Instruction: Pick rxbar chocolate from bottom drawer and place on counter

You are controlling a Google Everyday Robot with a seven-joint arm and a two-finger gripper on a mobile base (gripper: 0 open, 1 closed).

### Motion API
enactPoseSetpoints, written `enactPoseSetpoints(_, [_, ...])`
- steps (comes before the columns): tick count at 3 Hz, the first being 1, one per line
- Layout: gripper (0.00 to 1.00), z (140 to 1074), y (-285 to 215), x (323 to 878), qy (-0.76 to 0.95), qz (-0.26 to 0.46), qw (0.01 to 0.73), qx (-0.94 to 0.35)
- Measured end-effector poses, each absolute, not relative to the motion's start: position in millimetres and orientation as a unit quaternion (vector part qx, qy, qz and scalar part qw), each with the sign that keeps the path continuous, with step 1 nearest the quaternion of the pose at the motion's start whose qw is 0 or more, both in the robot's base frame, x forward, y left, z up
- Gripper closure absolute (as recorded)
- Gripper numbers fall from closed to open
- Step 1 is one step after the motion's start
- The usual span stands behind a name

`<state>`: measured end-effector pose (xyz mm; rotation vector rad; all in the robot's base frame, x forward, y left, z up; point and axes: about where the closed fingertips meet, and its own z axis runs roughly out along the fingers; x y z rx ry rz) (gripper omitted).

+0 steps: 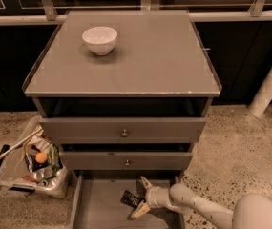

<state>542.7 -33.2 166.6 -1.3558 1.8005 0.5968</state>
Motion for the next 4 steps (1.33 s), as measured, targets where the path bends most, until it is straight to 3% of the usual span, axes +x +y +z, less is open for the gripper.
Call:
enactPoseSetpoints(3, [0.00,121,-35,538,0.740,0.224,0.358,-0.524])
enactPoseSetpoints(4, [0.11,120,-35,538,0.741,0.224,0.357,-0.524])
